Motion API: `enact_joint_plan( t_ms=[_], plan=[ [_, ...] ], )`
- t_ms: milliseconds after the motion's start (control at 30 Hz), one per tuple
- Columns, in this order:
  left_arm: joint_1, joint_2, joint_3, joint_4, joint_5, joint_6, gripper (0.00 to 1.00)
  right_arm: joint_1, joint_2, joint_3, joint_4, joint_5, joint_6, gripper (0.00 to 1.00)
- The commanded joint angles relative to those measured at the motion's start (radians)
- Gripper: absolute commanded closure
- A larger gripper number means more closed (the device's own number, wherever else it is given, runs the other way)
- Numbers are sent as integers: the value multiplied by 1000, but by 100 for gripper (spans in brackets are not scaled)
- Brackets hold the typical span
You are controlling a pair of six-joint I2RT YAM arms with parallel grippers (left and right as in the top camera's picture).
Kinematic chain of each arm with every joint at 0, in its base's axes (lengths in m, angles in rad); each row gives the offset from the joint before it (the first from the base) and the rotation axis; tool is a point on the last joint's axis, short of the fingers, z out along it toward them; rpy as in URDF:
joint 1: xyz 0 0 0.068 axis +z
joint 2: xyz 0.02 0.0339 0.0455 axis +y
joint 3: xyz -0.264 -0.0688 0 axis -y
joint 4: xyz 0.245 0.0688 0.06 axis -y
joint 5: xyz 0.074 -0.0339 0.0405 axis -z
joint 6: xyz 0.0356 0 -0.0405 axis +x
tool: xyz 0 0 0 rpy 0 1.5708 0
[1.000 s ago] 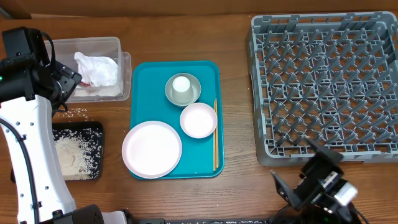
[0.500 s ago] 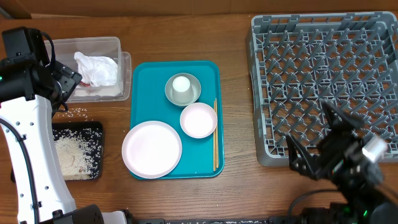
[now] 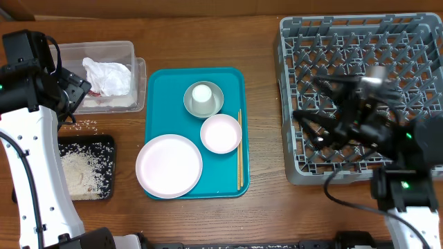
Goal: Sort waste into correct bins and load items into the dishwasher
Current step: 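Lower the right gripper onto the small white bowl on the tray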
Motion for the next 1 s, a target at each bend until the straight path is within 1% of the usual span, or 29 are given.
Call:
enact_joint_plan(
  t_ms=[0,67,133,267,333,400,467,633,700,867,900,967],
  plan=[
    [4,7,6,0,0,-13,0,115,35,29,9,-55,-39,0],
    [4,7,6,0,0,-13,0,195,63,29,-6,-3,-74,0],
    [4,7,6,0,0,-13,0,288,97,29,-48,106,-108,0],
    [4,7,6,0,0,-13,0,476,192,29,-167,416,-213,0],
    [4,7,6,0,0,-13,0,552,253,37,-212,540,-238,0],
    [4,7,6,0,0,-13,0,608,325,65,-266,626,-240,0],
    [4,7,6,0,0,-13,0,639,415,125,-360,673,-240,0],
    [4,7,6,0,0,-13,0,642,545,264,-535,684,-240,0],
    [4,7,6,0,0,-13,0,643,575,301,-552,666,-240,0],
    [4,7,6,1,0,-13,0,644,585,310,-422,407,-200,0],
    [4,7,6,1,0,-13,0,644,585,310,-404,371,-185,0],
    [4,7,6,1,0,-13,0,645,585,310,-376,358,-167,0]
  ],
)
